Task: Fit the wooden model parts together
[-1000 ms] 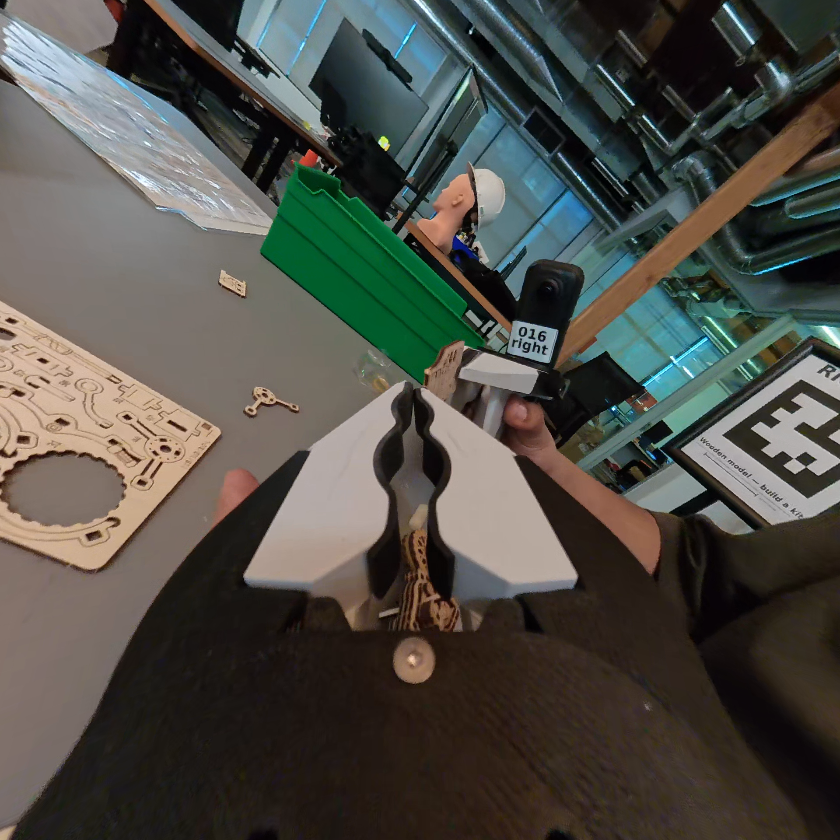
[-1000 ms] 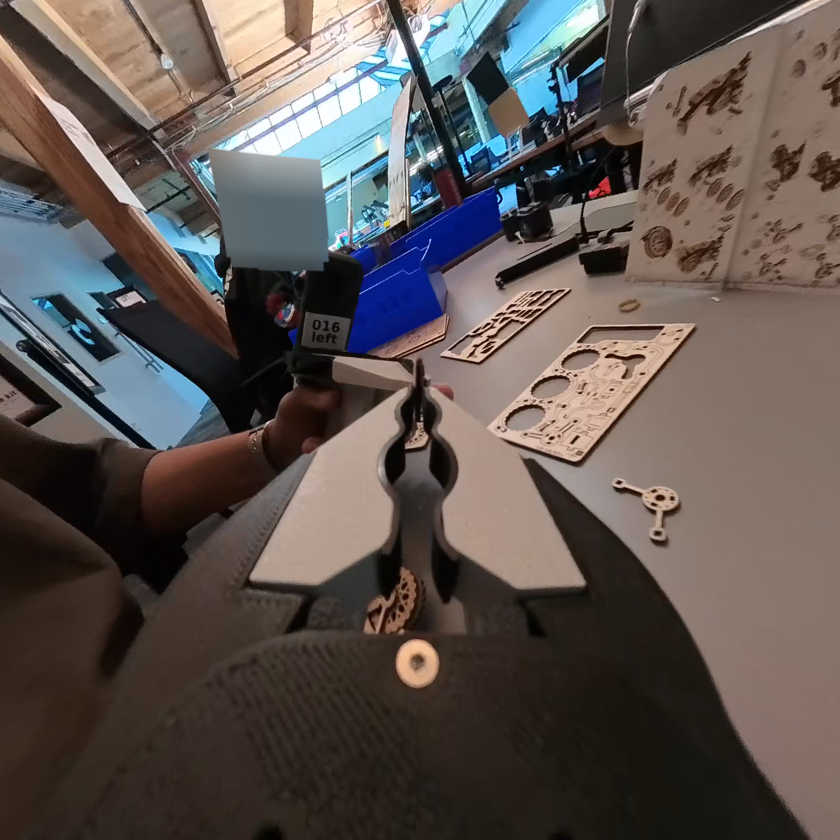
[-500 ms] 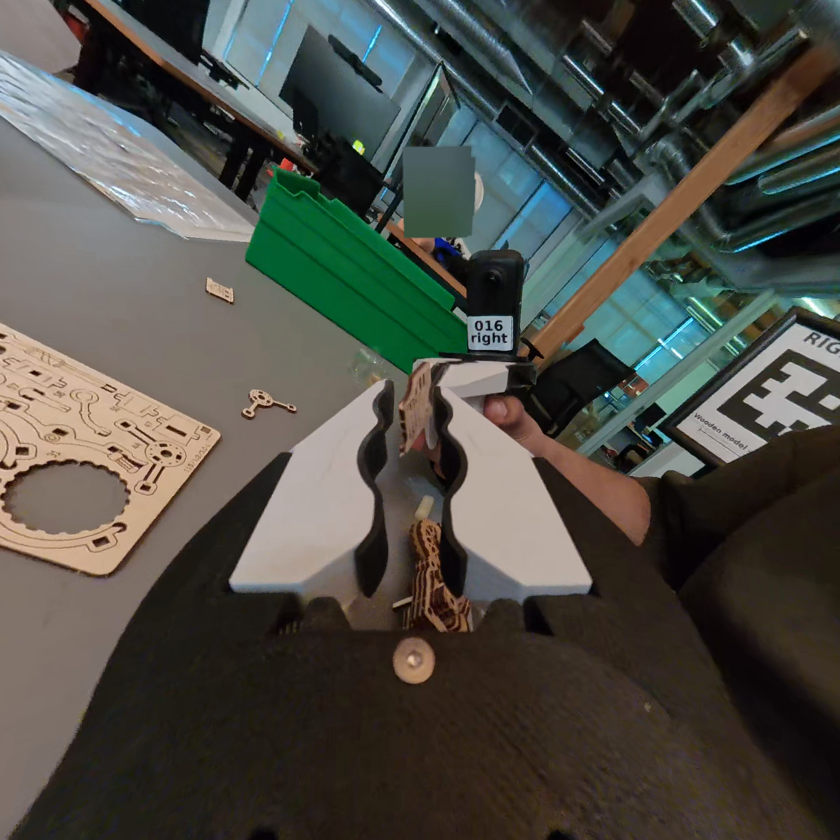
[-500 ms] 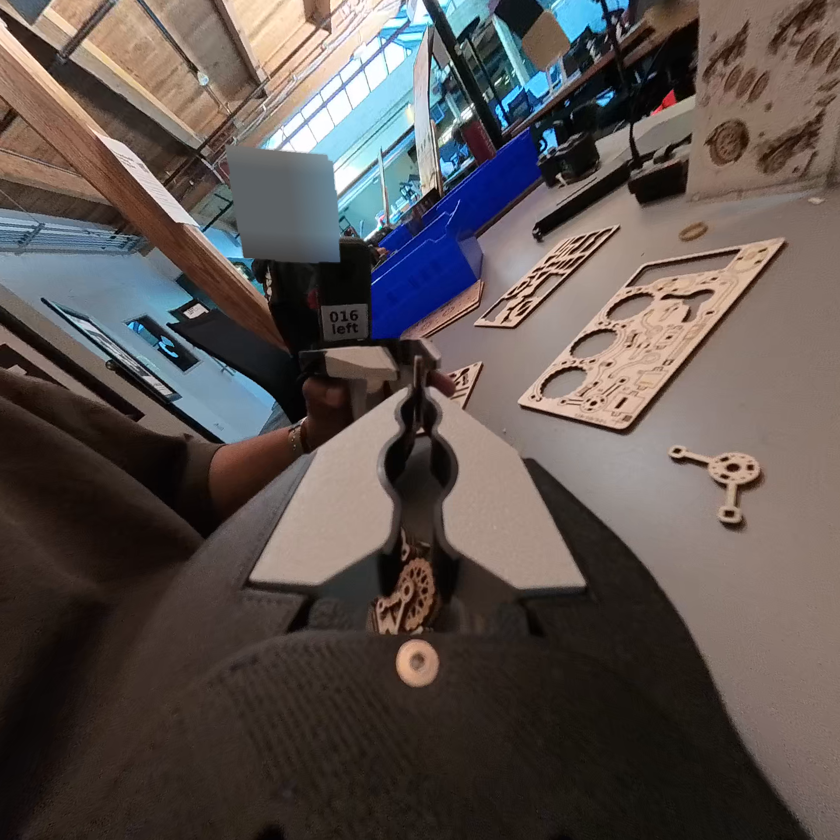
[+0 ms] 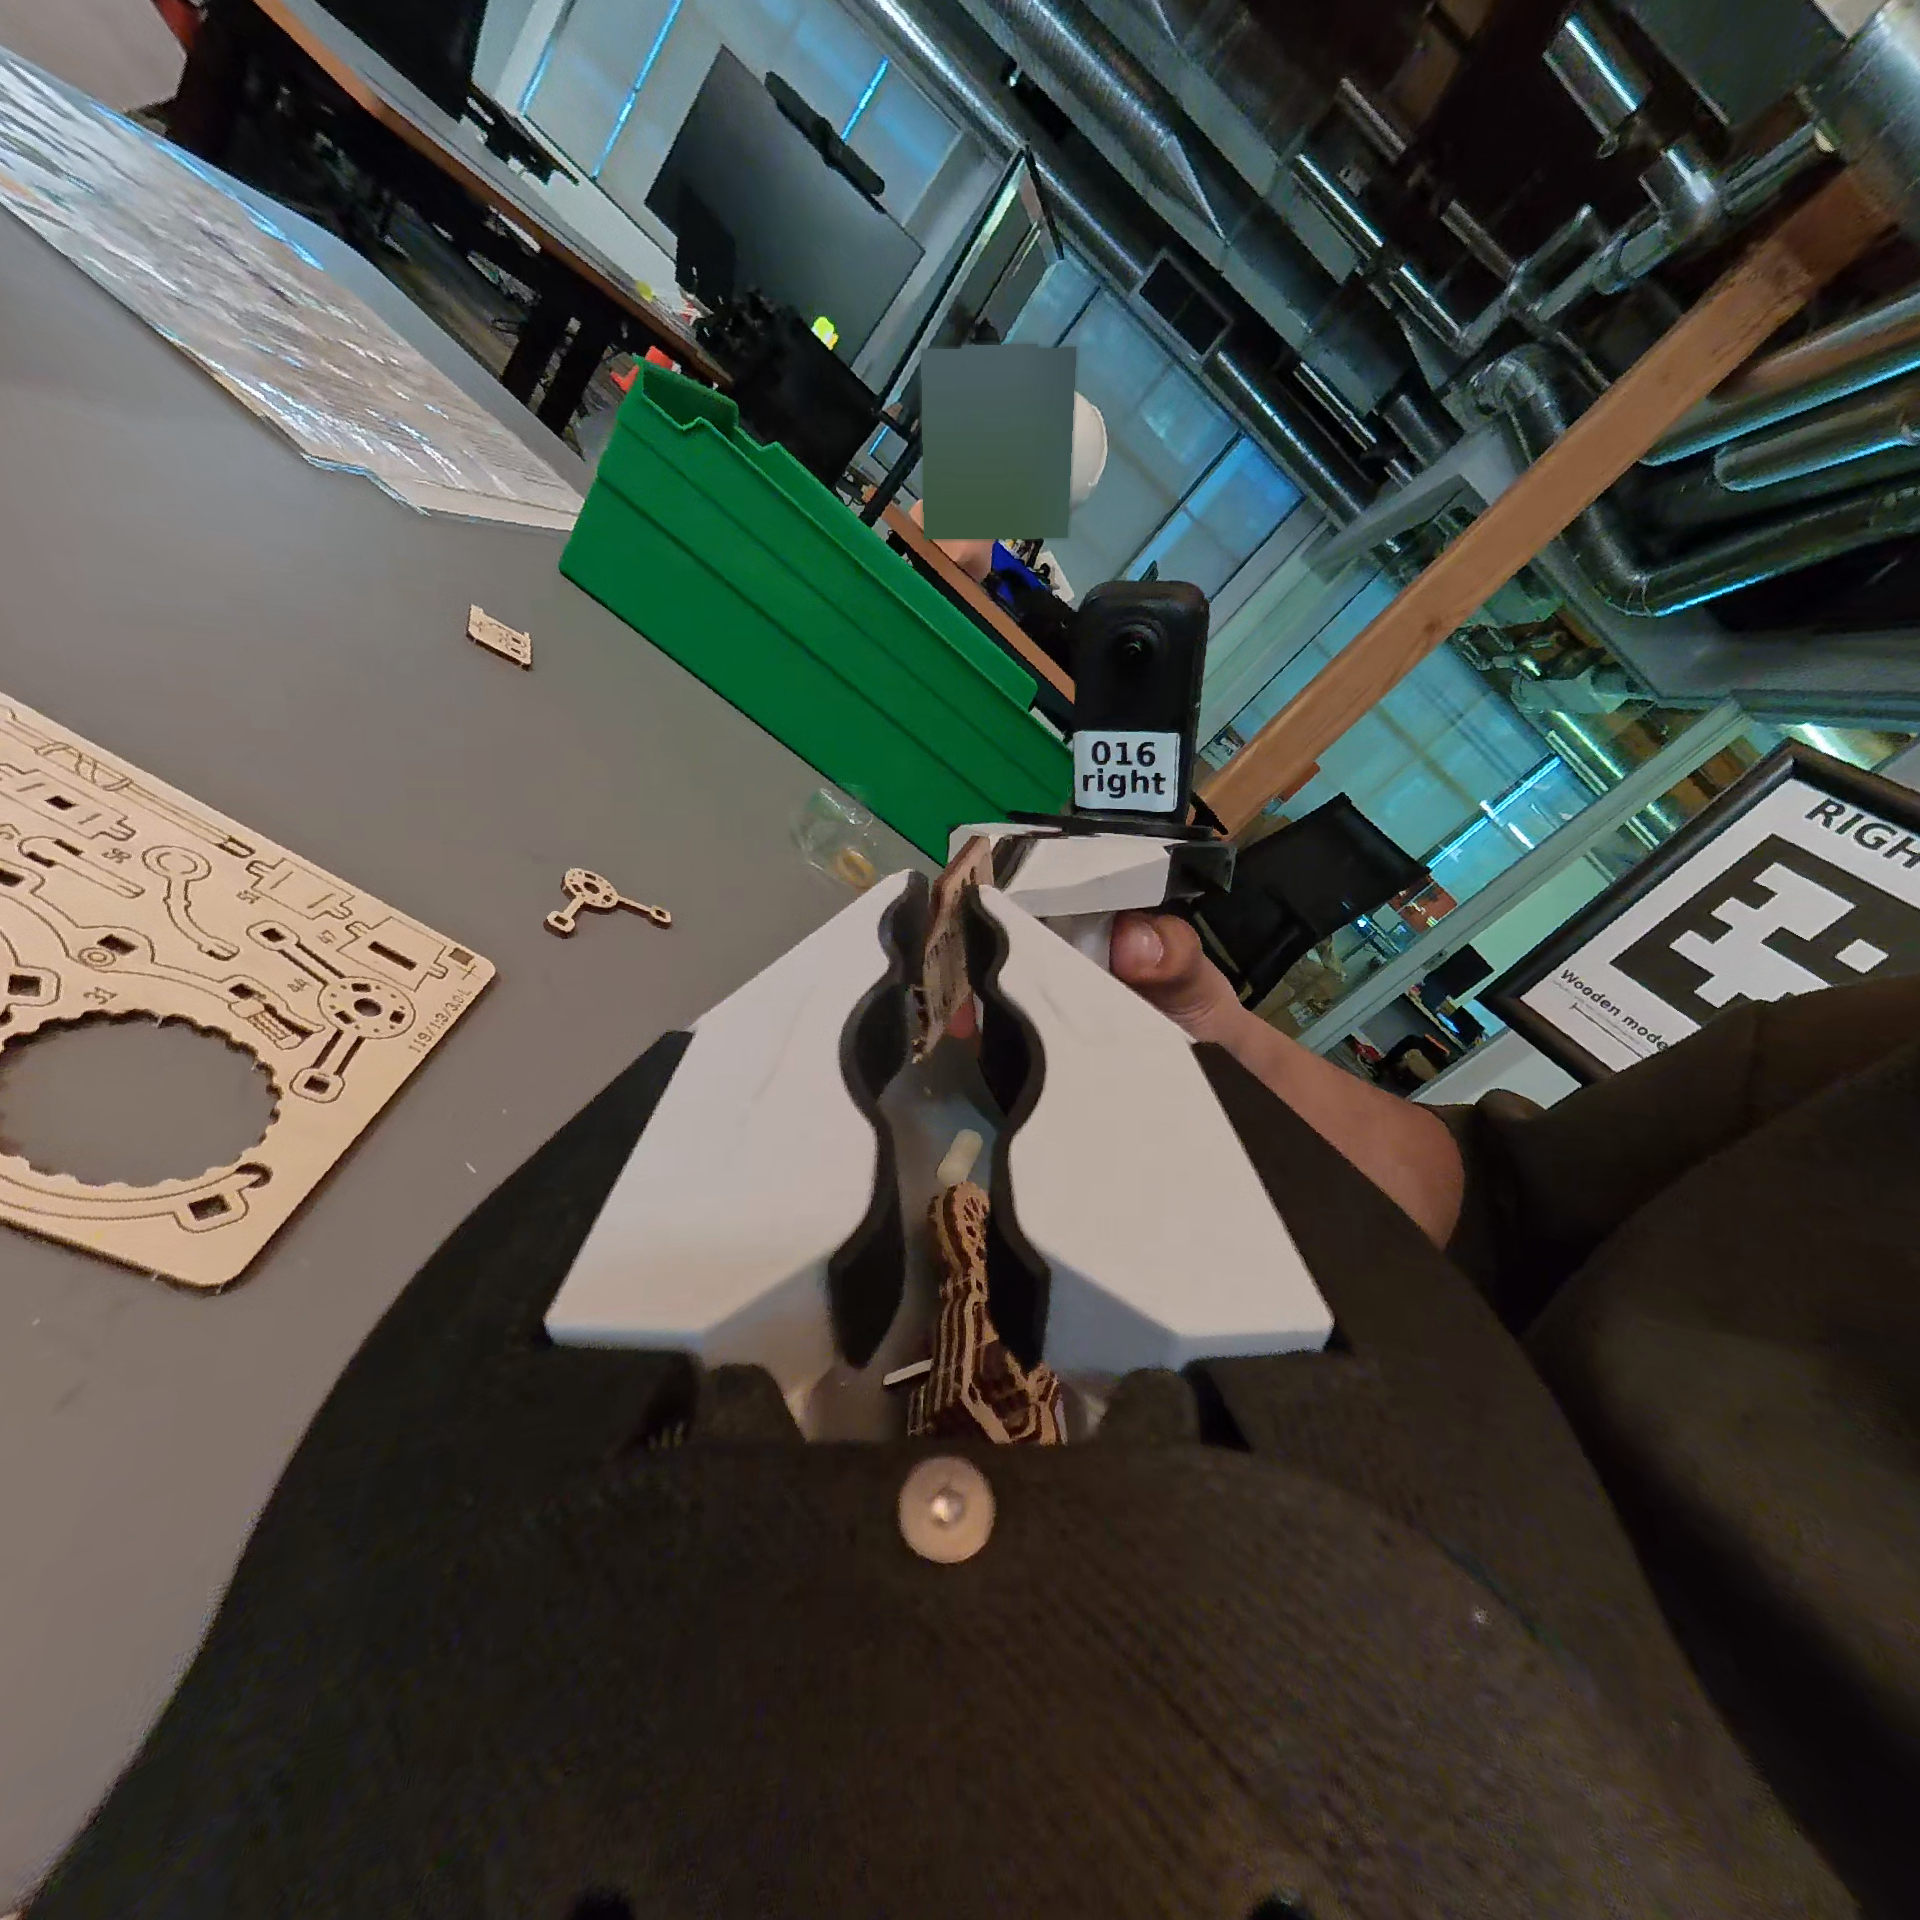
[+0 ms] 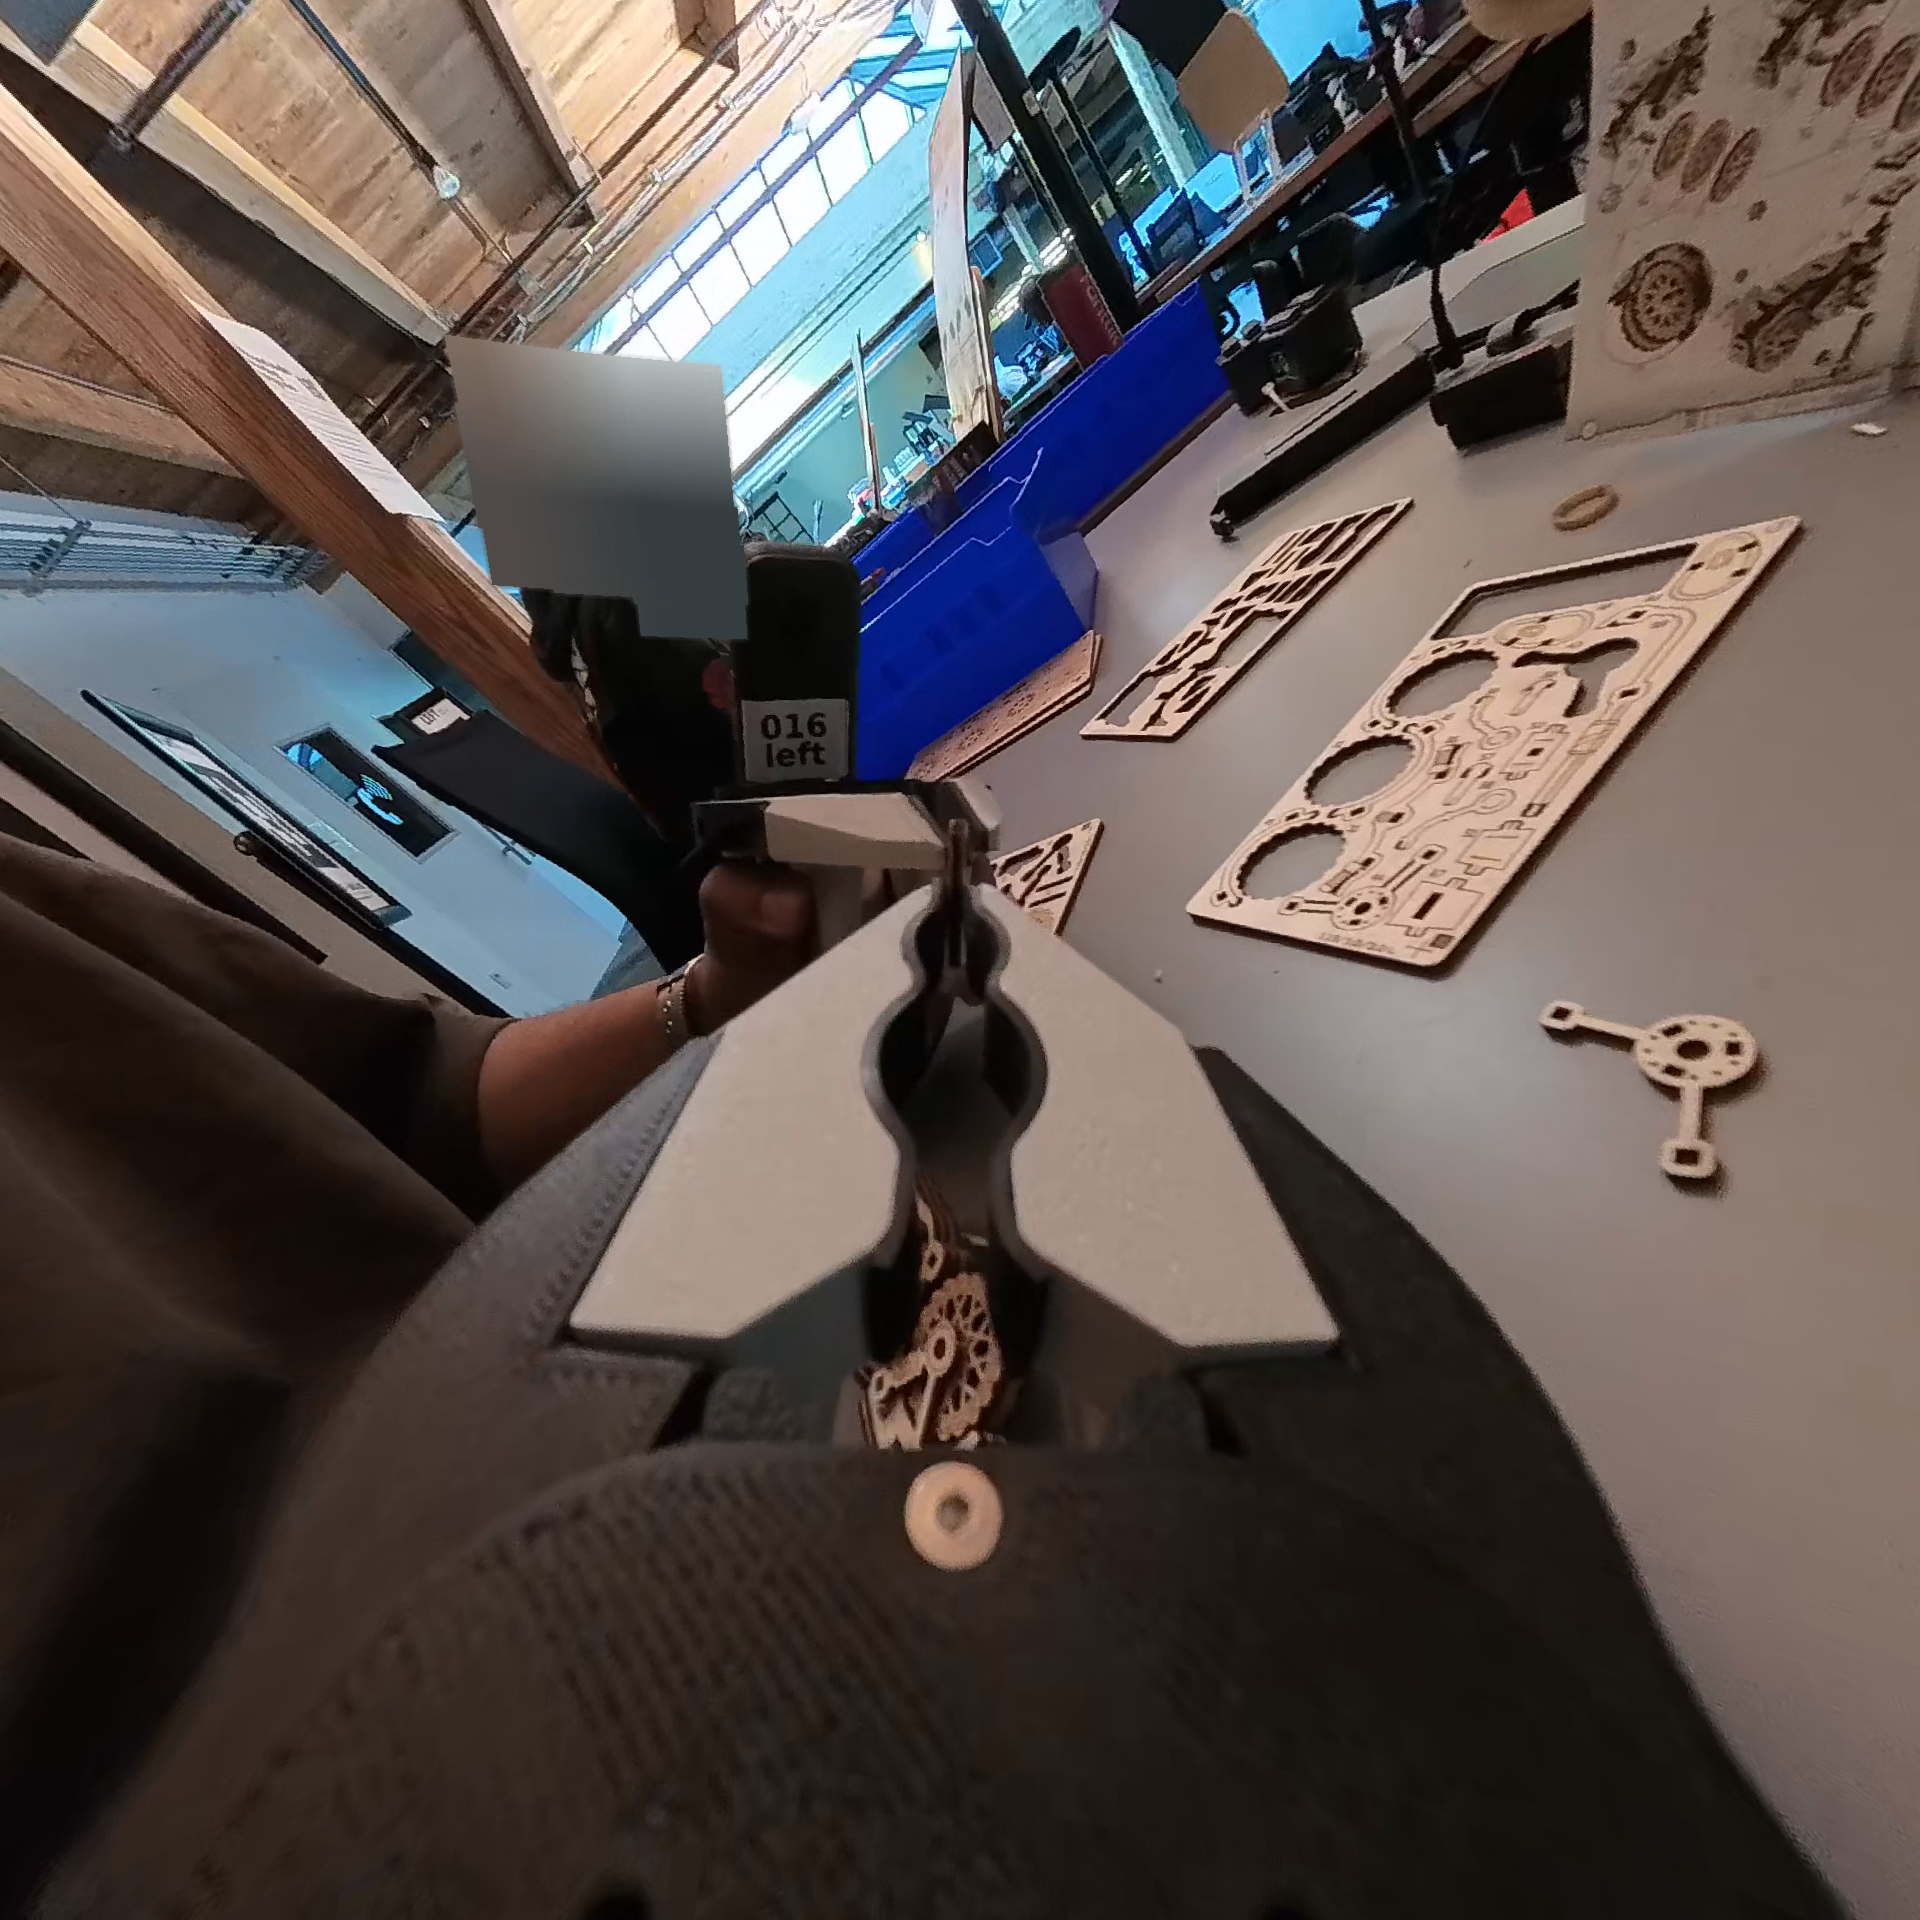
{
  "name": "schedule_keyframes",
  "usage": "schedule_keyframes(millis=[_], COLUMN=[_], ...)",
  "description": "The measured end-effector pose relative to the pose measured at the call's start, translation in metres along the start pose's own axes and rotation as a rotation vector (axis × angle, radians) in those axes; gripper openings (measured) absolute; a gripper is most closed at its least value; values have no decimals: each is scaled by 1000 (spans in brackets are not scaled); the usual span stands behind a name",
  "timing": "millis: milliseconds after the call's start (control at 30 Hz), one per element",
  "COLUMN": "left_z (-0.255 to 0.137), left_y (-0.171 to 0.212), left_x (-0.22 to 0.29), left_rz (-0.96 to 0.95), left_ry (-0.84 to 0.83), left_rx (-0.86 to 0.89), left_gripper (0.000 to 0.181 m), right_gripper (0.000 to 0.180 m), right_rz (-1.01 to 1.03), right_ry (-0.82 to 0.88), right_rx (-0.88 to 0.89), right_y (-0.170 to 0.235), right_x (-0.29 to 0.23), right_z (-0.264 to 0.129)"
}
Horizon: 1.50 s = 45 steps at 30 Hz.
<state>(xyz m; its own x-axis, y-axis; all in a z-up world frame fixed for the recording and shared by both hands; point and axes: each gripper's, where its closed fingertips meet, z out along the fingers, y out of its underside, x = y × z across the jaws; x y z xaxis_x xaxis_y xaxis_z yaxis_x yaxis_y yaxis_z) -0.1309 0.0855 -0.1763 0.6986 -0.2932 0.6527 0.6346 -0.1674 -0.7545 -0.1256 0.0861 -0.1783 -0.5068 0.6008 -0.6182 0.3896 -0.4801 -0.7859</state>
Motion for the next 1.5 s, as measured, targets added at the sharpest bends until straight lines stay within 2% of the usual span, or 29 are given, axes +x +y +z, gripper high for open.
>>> schedule_keyframes(millis=[200, 433, 633, 1133, 1500], left_z=[0, -1, -2, 1, -5], left_y=[0, 3, 2, -1, -6], left_x=[-1, -7, -8, -9, -14], left_rz=[-8, 77, 35, -36, 23], left_ry=[-7, -75, -77, -39, -94], left_rx=[0, -35, -18, 22, 35], left_gripper=[3, 4, 4, 6, 6], right_gripper=[0, 0, 1, 0, 0], right_rz=[-66, -239, -353, -317, -314], right_ry=[35, 132, 181, 175, 181], right_rx=[-17, -73, -84, -54, -18], right_y=[1, 5, 5, 0, -6], right_x=[0, 3, 3, 9, 7], right_z=[0, 2, 3, -1, -5])
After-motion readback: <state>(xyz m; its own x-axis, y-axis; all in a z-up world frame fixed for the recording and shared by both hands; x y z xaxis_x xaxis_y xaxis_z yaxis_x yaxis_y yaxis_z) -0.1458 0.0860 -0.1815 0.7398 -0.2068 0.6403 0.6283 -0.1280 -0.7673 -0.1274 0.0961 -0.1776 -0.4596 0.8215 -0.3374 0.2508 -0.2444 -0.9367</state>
